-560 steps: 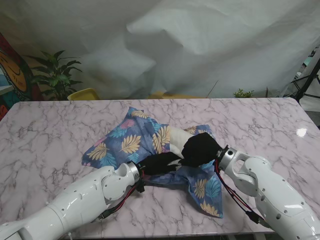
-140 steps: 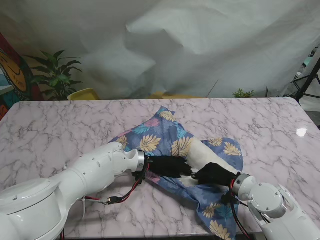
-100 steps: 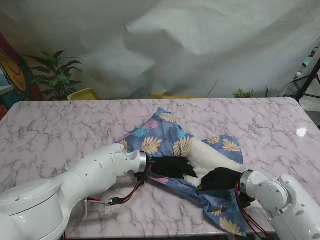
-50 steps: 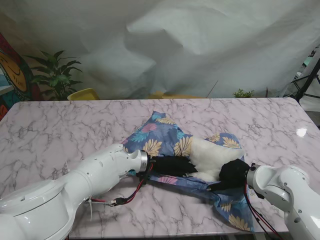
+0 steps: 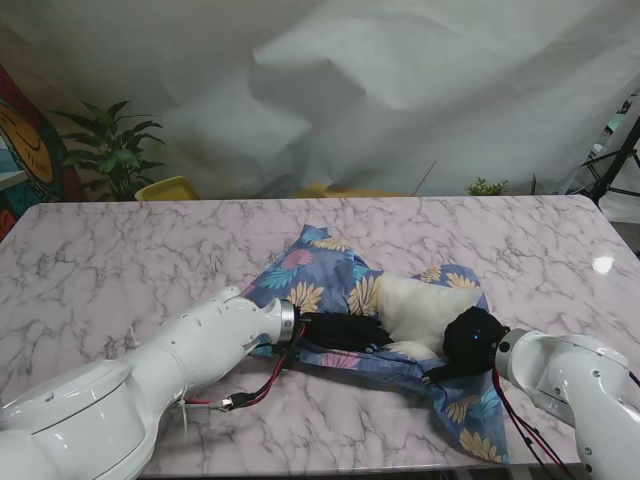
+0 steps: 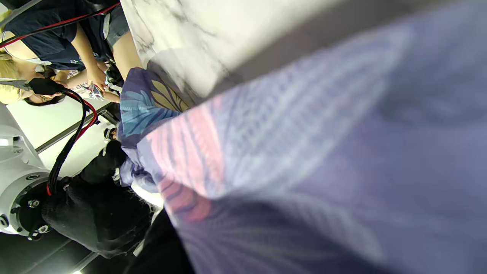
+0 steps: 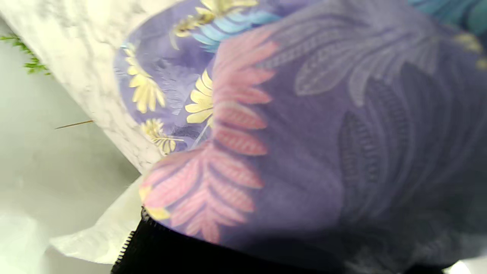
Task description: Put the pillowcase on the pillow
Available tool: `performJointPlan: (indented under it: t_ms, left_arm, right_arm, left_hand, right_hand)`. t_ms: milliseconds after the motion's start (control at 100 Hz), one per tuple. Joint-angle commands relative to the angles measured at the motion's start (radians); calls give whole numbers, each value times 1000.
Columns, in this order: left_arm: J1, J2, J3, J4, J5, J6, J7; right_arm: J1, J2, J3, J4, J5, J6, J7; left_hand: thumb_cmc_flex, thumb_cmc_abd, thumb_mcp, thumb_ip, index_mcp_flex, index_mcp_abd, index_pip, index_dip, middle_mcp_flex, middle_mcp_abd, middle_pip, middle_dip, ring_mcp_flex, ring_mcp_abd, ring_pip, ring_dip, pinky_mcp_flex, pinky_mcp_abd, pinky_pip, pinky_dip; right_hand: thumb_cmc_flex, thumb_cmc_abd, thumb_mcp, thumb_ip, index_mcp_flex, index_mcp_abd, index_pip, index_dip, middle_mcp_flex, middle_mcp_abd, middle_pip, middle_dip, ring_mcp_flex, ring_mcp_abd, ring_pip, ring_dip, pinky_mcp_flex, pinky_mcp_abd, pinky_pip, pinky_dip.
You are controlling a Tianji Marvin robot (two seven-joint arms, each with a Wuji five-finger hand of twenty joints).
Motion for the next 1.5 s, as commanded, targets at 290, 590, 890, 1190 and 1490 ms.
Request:
performJointPlan:
  t_ms: [290,590,890,1190,1490]
  left_arm:
    - [27,17,13,109,50,25,-47]
    - [33,18,13,103,39,18,-48]
    - [37,18,10,102,42,15,-33]
    - [38,22,14,96,42,17,-29]
    - [39,20,12,99,40,12,-31]
  right_arm:
    - [18,23,-13,-34,-120,44,230]
    - [12,6,-25,-56,-223,126,318]
    - [38,21,-16,-21,-252,110,247]
    - [101,50,10,84,-181,72,65]
    - [115,78,25,176,-291,320,-344]
  left_hand:
    - [71,-80,-28,-56,64,97,84,40,73,155,88,29,81,244,152,57,72,71,181,-26]
    - [71,-78,-29,-56,62,96,83,40,73,155,88,29,82,249,152,57,71,72,187,-35]
    - [71,-60,-50,-54,58,95,79,38,73,153,87,29,83,252,154,58,70,74,192,-41]
    - [71,-52,-60,-47,57,91,79,38,72,154,87,28,81,251,154,58,68,74,193,-45]
    - [71,-54,-59,-45,56,90,81,39,72,154,87,29,80,252,154,59,68,73,190,-51]
  right_hand:
    - [-122,100,-3,23,-101,-103,-72,-40,47,-13,-334,-114,29,85,-590,-256,-152,258,-86,-319]
    - [-139,115,2,28,-265,-35,-166,-82,-299,58,-519,-171,-355,102,-985,-331,-728,312,-429,-341]
    - [-104,117,6,30,117,-147,284,106,-221,-39,-392,-152,-422,-13,-944,-404,-866,202,-542,-447]
    - [-23,-161,242,32,175,-107,763,650,75,-17,276,165,41,54,-204,-98,-344,187,-184,-392]
    - [-15,-251,376,24,175,-106,745,640,75,-12,262,176,38,76,-53,-67,-234,188,-109,-330]
